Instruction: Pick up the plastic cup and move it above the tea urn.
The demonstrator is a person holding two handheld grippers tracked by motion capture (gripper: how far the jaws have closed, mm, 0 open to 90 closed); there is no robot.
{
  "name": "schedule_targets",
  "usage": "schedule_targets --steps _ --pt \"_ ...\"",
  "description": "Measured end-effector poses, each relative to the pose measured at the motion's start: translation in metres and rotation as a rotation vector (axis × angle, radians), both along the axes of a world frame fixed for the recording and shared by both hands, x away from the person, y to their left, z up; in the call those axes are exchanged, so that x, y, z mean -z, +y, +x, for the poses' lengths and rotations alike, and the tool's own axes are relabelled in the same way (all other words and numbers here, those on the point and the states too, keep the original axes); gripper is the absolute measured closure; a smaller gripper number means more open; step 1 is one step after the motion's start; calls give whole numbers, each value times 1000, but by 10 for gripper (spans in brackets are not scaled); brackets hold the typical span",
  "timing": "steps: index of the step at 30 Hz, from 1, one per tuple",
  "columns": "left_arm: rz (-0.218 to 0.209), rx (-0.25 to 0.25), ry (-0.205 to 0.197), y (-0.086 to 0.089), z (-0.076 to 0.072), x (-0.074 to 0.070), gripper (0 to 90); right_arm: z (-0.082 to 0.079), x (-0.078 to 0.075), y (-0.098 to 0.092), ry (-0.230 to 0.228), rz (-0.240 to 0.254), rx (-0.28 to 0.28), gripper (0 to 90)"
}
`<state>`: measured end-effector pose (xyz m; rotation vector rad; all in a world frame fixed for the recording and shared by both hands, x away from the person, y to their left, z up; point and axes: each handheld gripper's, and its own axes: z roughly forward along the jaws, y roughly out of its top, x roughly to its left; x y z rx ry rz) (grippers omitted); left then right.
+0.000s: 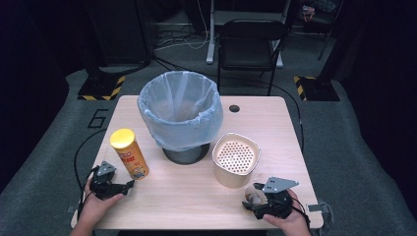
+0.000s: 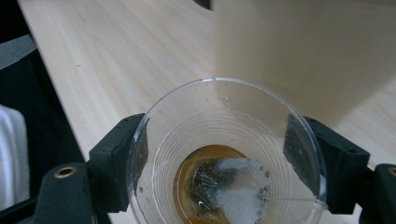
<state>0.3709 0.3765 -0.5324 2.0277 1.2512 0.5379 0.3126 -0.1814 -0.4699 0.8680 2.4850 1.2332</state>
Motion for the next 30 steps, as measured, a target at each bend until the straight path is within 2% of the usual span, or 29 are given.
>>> schedule_targets --steps 2,3,4,7,8,9,10,11,12,14,17,20,21,23,30 --pt "0 0 0 0 0 0 33 2 0 -7 8 -1 37 218" --pt "0 0 0 0 0 0 32 2 0 -7 8 -1 37 218" --pt "0 0 0 0 0 0 32 5 -1 -15 9 -4 75 218" --pt "0 0 0 0 0 0 32 8 0 -23 15 2 108 218" --pt "0 0 0 0 0 0 32 10 -1 -31 16 1 143 218" --pt "0 0 0 0 0 0 32 10 -1 -31 16 1 143 218" --pt "0 0 0 0 0 0 33 12 -1 -38 11 -8 176 218" --pt "0 0 0 0 0 0 32 12 -1 -38 11 -8 176 218" --pt "0 0 0 0 0 0 32 14 -2 -45 14 -11 205 219" --pt "0 0 0 0 0 0 32 15 -2 -49 17 -10 219 219" --pt "0 0 0 0 0 0 32 19 -2 -61 11 -16 275 219" --pt "-1 -1 -1 0 0 0 32 20 -1 -65 7 -16 285 218" --pt "-1 -2 -1 0 0 0 32 21 -1 -68 18 8 306 215" --pt "-1 -2 -1 0 0 0 32 22 0 -71 15 18 310 210" --pt "-1 -2 -1 0 0 0 32 22 1 -70 25 32 324 200"
